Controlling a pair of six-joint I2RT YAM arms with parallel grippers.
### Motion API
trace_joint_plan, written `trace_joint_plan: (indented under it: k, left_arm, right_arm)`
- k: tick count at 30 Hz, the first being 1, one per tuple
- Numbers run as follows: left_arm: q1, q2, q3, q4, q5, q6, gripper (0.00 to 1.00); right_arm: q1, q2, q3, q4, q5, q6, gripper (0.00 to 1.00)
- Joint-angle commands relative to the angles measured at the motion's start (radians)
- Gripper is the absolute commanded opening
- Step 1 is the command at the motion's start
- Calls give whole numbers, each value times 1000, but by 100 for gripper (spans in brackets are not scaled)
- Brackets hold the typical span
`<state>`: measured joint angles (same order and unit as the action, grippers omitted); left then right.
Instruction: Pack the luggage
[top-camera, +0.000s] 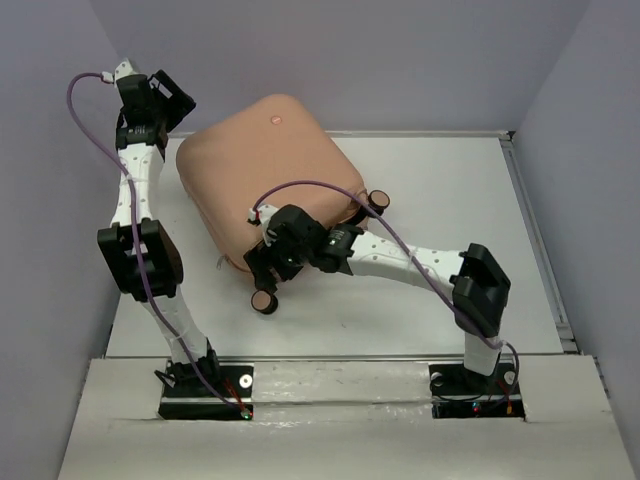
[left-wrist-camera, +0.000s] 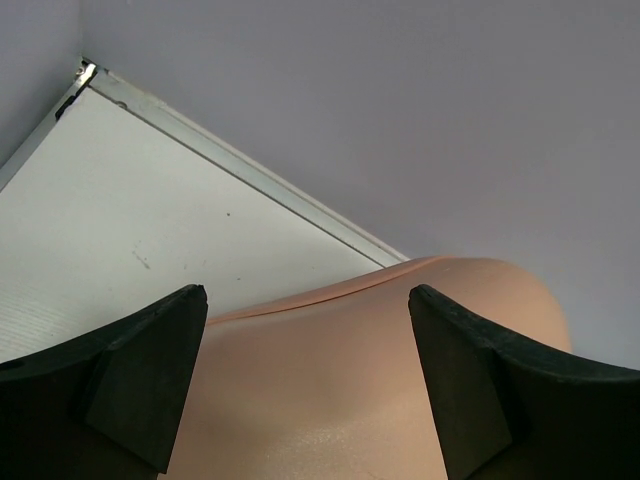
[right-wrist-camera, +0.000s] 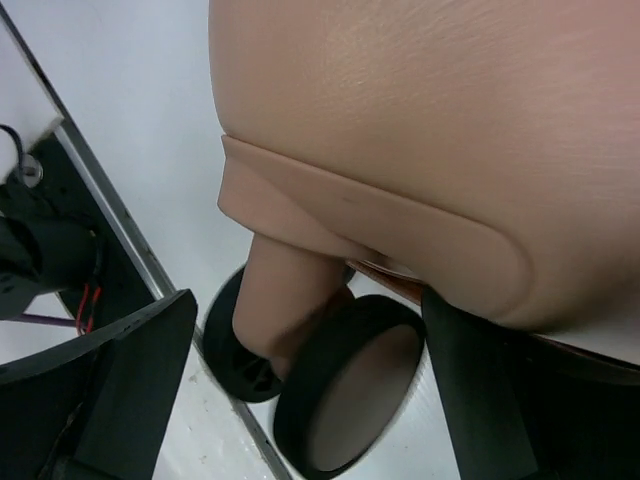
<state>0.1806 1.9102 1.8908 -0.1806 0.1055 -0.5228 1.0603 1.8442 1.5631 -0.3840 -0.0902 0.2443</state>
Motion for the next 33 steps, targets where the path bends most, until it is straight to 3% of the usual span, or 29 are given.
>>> trace_joint_plan:
  k: [1, 4, 5, 8, 9, 12, 17, 23, 28, 30, 31, 32, 33]
  left_arm:
    - [5, -27, -10, 46, 14, 33, 93]
    - [5, -25, -28, 50, 13, 35, 93]
    - [5, -26, -33, 56, 13, 35, 94]
    - [5, -37, -64, 70, 16, 29, 93]
    - [5, -42, -68, 72, 17, 27, 93]
    - [3, -53, -85, 72, 14, 32, 93]
    - [3, -77, -111, 67, 8, 37, 94]
    - [2, -121, -188, 66, 14, 50, 93]
    - [-16, -171, -295, 82, 2, 56, 93]
    - [-45, -186, -349, 89, -6, 66, 93]
    - [-55, -191, -375, 86, -15, 69, 93]
    - [-64, -197, -390, 86, -18, 69, 93]
    - [-76, -198, -401, 89, -20, 72, 92]
  right_arm:
    - [43, 68, 97, -29, 120, -40, 100]
    - [53, 81, 100, -39, 196, -37, 90]
    - [53, 81, 98, -38, 233, -34, 75]
    - [53, 76, 92, -38, 345, -30, 49]
    - [53, 72, 83, -38, 383, -30, 29]
    - [53, 40, 55, -36, 458, -33, 7]
    - [6, -141, -82, -32, 517, -33, 7]
    - [-210, -451, -392, -27, 508, 3, 7]
    - [-377, -664, -534, -29, 477, 35, 7]
    - [-442, -724, -557, -29, 478, 79, 24]
    - [-465, -738, -574, -29, 478, 116, 55]
    - [-505, -753, -578, -29, 474, 127, 79]
    - [-525, -758, -580, -30, 462, 133, 83]
